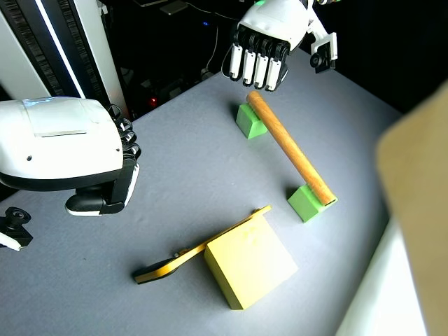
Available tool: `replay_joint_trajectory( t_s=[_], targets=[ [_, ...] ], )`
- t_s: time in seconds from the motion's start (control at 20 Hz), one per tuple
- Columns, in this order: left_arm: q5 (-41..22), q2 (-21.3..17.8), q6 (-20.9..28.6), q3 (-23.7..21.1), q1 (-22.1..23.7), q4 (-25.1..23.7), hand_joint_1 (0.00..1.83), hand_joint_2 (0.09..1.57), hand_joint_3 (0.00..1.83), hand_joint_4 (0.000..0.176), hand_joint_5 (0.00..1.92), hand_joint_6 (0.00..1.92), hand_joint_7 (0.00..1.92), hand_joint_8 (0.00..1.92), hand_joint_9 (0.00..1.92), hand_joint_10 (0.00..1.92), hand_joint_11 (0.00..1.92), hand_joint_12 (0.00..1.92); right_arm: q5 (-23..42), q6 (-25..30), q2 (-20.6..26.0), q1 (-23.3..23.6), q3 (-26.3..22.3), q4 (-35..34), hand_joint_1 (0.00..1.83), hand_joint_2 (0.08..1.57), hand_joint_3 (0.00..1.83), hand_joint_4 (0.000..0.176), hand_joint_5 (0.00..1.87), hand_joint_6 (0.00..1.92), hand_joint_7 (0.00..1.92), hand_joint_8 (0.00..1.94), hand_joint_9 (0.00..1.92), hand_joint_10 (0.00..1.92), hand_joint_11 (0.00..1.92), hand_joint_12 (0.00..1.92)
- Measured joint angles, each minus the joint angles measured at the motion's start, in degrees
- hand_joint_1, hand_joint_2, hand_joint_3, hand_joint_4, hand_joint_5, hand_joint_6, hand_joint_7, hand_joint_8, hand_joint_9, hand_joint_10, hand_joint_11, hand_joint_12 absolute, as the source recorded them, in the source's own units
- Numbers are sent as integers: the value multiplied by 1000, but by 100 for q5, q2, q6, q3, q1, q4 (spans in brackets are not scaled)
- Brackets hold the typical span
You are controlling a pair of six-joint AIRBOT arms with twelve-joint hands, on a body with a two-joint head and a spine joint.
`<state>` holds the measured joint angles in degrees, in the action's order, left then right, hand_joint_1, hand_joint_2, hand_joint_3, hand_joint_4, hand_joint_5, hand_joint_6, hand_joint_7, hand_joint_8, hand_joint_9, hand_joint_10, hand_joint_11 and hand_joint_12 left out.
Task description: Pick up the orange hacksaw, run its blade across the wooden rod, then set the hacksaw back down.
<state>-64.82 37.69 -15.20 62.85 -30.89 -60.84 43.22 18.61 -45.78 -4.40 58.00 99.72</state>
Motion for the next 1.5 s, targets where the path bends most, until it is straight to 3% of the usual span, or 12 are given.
replay_joint_trajectory(
  t_s=[0.1,0.2,0.35,0.4,0.5,0.55,0.75,0.85,0.95,1.2,1.35,1.5],
  targets=[
    [13,0,-17,24,-7,0,0,1164,15,0,145,4,121,1,96,6,0,276,17,-2,11,-2,0,24,0,1030,21,0,57,6,67,8,63,12,0,339],
    [39,-4,4,35,-35,-28,0,1185,3,0,74,1,54,1,23,0,0,44,55,0,13,-7,-7,70,0,1041,5,0,77,5,73,3,67,5,0,384],
    [28,-4,2,35,-28,20,0,1189,2,0,86,4,75,6,54,11,27,56,63,212,26,-7,-44,7,0,1050,3,0,77,1,71,1,73,3,0,402],
    [57,-4,4,35,-31,4,0,1189,2,0,86,4,73,5,56,11,21,56,68,522,46,-17,-44,44,0,1053,4,0,75,0,70,0,72,2,0,406],
    [175,-4,20,35,-31,-24,14,1185,0,0,89,4,68,2,56,8,19,61,81,1792,184,-63,-46,24,0,1048,1,0,73,0,75,2,77,3,0,443],
    [223,-4,26,35,-28,-13,41,1177,3,0,109,1,86,0,79,2,3,162,42,2033,234,-68,-63,33,0,1048,1,0,74,0,76,2,77,2,0,450],
    [898,-90,186,-149,210,-50,20,1179,2,0,101,2,75,0,84,1,0,225,-785,3132,479,-85,-111,37,14,1057,2,0,78,1,89,3,84,2,0,423],
    [1303,-168,223,-286,323,79,38,1187,3,0,100,1,60,1,61,2,0,164,-1292,4310,535,-262,-4,-98,85,1029,0,0,61,0,85,1,85,2,0,391],
    [1932,-278,245,-496,356,122,7,1191,2,0,67,0,38,0,45,0,0,121,-1390,5477,570,-616,238,9,167,1004,0,0,63,1,77,0,73,0,0,384],
    [3165,-955,267,-1161,170,1091,38,1185,0,0,90,2,66,2,91,3,0,218,-992,5709,380,-1233,977,-621,243,1007,0,0,52,0,58,0,59,0,0,391],
    [3639,-1294,264,-1364,42,1080,48,1186,0,0,120,4,93,3,83,3,0,197,-1078,5742,348,-1370,1231,-844,546,1020,1,0,42,1,30,0,40,0,0,395],
    [3807,-1613,269,-1676,7,1097,39,1189,0,0,131,3,107,4,83,0,0,230,-1674,6994,350,-1740,1235,-1054,625,1072,11,0,30,1,6,2,16,1,0,328]
  ],
)
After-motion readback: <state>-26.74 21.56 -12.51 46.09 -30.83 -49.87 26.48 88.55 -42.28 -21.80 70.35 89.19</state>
